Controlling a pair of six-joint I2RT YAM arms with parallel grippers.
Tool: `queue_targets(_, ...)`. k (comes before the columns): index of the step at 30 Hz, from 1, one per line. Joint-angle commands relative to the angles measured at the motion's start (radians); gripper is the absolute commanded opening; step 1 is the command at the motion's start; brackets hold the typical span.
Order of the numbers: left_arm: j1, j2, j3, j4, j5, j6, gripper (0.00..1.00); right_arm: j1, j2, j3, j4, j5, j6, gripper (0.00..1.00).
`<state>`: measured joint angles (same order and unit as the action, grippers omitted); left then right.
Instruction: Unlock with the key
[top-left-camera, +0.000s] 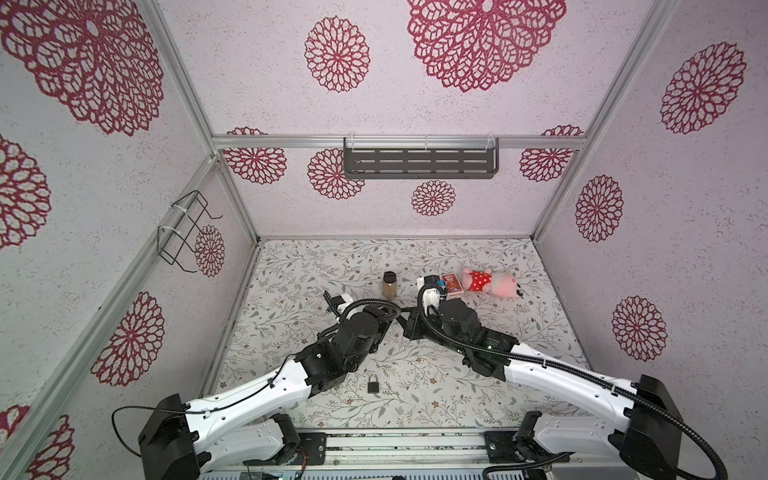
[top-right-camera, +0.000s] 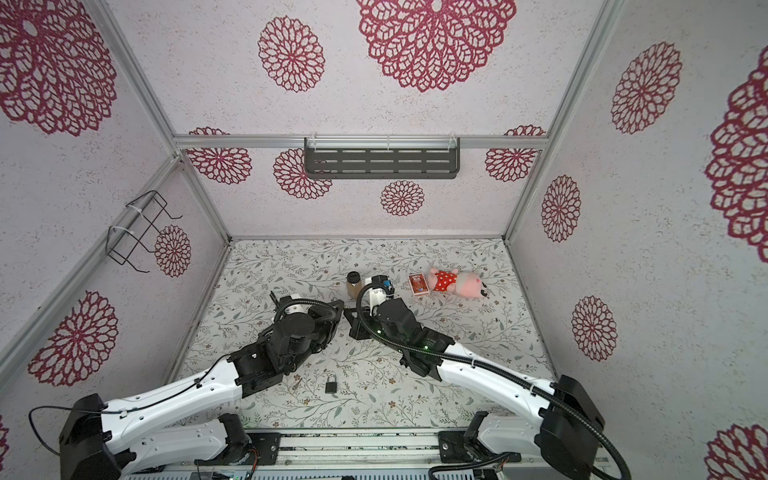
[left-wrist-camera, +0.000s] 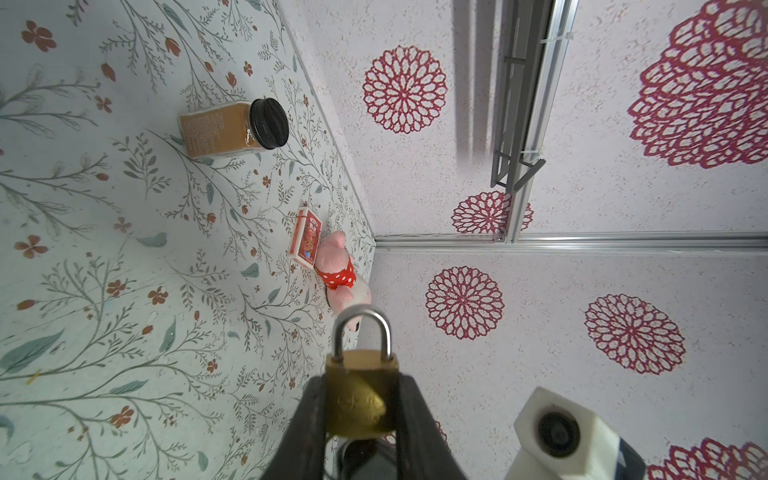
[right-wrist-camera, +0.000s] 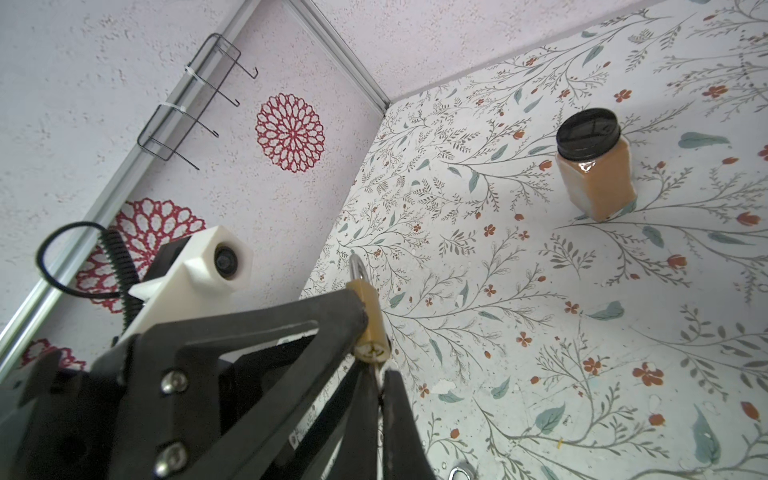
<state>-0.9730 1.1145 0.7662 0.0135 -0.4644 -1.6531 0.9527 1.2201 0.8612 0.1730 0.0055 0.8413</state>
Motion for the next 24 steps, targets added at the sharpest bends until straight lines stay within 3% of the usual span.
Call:
queue_targets(1,-0.049,-0.017,-0.025,0.093,0.080,-0.015,0.00,-0.005,-0.018,-0.014,0.164,-0.058,0.144,0.00)
queue_targets(6,-0.035,-0.012,-0.060,0.131,0.075,-0.040,0.00,-0.007,-0.030,-0.056,0.237,-0.075,0.262,0.00)
queue_targets(13,-0.019,-0.012,-0.067,0.140,0.075,-0.043,0.00,-0.008,-0.059,-0.107,0.278,-0.051,0.335,0.00)
queue_targets(20,0.010,-0.042,-0.030,0.033,0.076,0.041,0.00,-0.007,-0.074,-0.082,0.167,-0.015,0.201,0.01)
queue_targets(24,0.037,-0.095,-0.014,-0.101,0.043,0.170,0.00,-0.007,-0.100,-0.067,0.064,0.019,0.105,0.16)
